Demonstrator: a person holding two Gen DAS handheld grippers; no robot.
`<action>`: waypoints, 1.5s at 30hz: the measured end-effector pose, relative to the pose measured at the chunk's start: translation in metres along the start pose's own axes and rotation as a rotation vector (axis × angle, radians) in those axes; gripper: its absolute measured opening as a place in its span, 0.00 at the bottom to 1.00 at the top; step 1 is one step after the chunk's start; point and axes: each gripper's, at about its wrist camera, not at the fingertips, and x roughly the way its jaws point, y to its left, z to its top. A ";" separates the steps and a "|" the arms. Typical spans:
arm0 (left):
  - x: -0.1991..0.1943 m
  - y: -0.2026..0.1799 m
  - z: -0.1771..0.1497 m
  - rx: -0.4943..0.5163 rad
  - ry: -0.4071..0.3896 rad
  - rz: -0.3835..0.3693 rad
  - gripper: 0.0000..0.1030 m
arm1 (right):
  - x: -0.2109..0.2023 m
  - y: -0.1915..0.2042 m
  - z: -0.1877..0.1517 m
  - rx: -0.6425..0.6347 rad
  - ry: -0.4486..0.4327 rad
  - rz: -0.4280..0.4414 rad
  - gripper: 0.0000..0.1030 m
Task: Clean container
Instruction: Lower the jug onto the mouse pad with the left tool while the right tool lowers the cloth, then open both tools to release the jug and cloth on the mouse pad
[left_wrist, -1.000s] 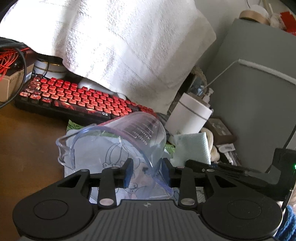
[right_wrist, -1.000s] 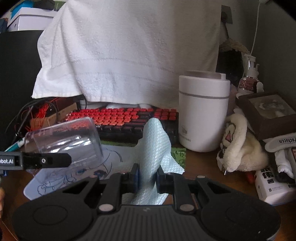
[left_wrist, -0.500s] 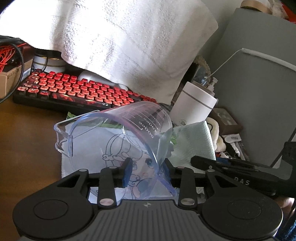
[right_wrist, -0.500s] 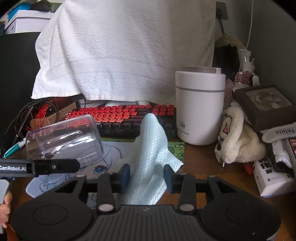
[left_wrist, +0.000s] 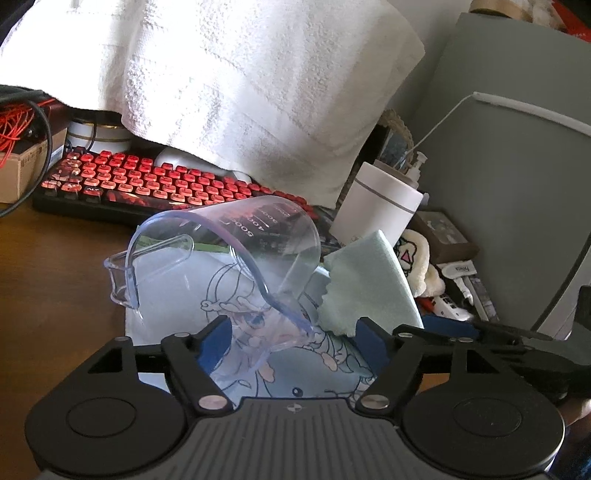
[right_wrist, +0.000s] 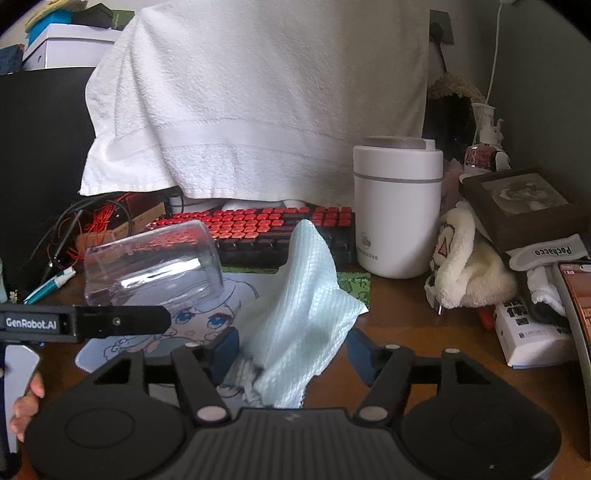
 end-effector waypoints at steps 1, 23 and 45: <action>-0.001 0.000 -0.001 0.001 -0.001 0.003 0.74 | -0.002 0.000 -0.001 -0.002 0.000 -0.001 0.64; -0.056 -0.038 -0.016 0.106 0.031 -0.014 0.84 | -0.055 0.018 -0.017 -0.017 0.016 0.041 0.94; -0.107 -0.076 -0.017 0.147 0.013 0.165 0.87 | -0.096 0.055 -0.013 -0.152 0.155 -0.129 1.00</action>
